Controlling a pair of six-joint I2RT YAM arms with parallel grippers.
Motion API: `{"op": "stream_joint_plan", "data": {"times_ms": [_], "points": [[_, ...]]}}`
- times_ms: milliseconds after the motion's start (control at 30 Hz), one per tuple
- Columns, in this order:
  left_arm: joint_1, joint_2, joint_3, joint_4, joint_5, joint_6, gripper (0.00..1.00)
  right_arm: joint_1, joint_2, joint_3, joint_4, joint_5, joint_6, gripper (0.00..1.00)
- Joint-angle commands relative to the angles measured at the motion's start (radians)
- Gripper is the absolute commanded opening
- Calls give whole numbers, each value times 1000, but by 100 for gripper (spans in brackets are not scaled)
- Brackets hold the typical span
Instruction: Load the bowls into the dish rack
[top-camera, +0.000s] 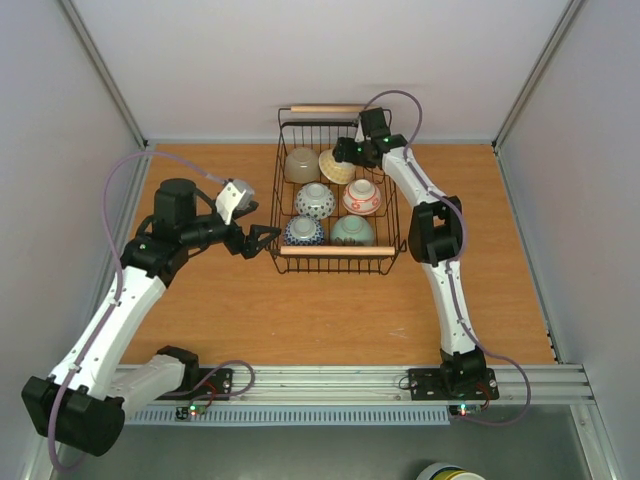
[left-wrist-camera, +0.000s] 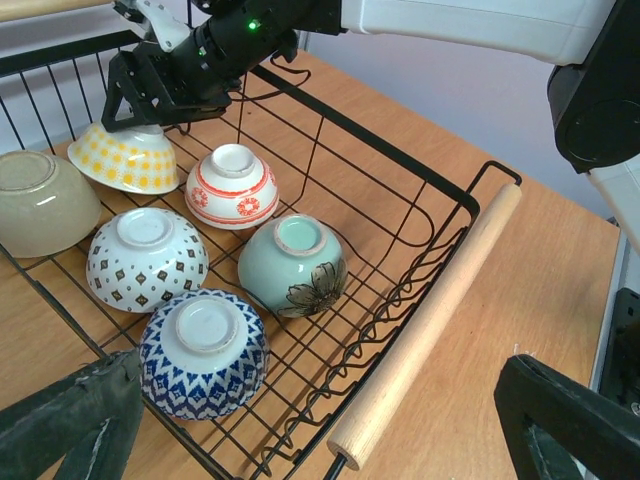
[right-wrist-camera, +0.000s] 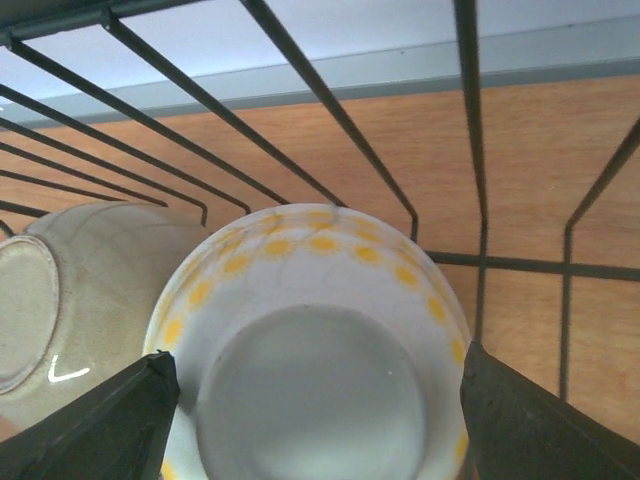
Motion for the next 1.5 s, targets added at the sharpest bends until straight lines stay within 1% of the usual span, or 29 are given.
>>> {"op": "stream_joint_plan", "data": {"times_ms": [0, 100, 200, 233, 267, 367, 433, 500, 733, 867, 1033, 1133, 1167, 1200, 1233, 1267, 1333, 1367, 1433, 1467], "points": [[2, 2, 6, 32, 16, 9, 96, -1, 27, 34, -20, -76, 25, 75], [1, 4, 5, 34, 16, 8, 96, -1, 28, 34, -24, -109, 41, 64], [2, 4, 5, 34, 18, 7, 96, -1, 29, 34, -34, -125, 50, 50], [2, 4, 5, 34, 18, 7, 96, -1, 29, 34, -41, -125, 50, 41], [1, 4, 5, 35, 19, 5, 96, 0, 29, 33, -48, -119, 49, 35], [0, 4, 5, 36, 20, 6, 96, -1, 28, 33, -64, -106, 31, 20], [1, 5, 5, 37, 18, 6, 96, 0, 27, 32, -71, -99, 20, 13], [1, 9, 3, 39, 18, 6, 96, 0, 24, 31, -76, -90, 12, 11], [0, 14, 3, 41, 17, 4, 96, -1, 6, 22, -87, -81, -12, 11], [2, 17, 3, 43, 18, 4, 96, 5, -3, 16, -98, -155, -54, 12], [1, 22, 5, 43, 19, 3, 96, 30, -8, 29, -145, -149, -111, 12], [0, 19, 5, 43, 18, 3, 96, 42, -19, 28, -174, -117, -130, 13], [1, 19, 5, 43, 18, 2, 96, 48, -36, 4, -168, -93, -135, 13], [1, 18, 5, 43, 18, 1, 96, 54, -66, -45, -125, -62, -139, 13], [1, 17, 5, 42, 18, 1, 96, 62, -104, -102, -79, -25, -142, 15], [1, 15, 5, 41, 18, 1, 96, 70, -139, -154, -41, 13, -146, 22], [1, 13, 4, 41, 18, 1, 96, 86, -186, -206, -6, 70, -166, 43], [1, 14, 5, 43, 19, 1, 96, 93, -196, -206, -11, 99, -177, 50], [1, 14, 5, 43, 20, 1, 96, 111, -197, -186, -39, 149, -202, 58], [1, 16, 5, 43, 20, 1, 96, 116, -196, -179, -50, 171, -209, 60]]}}
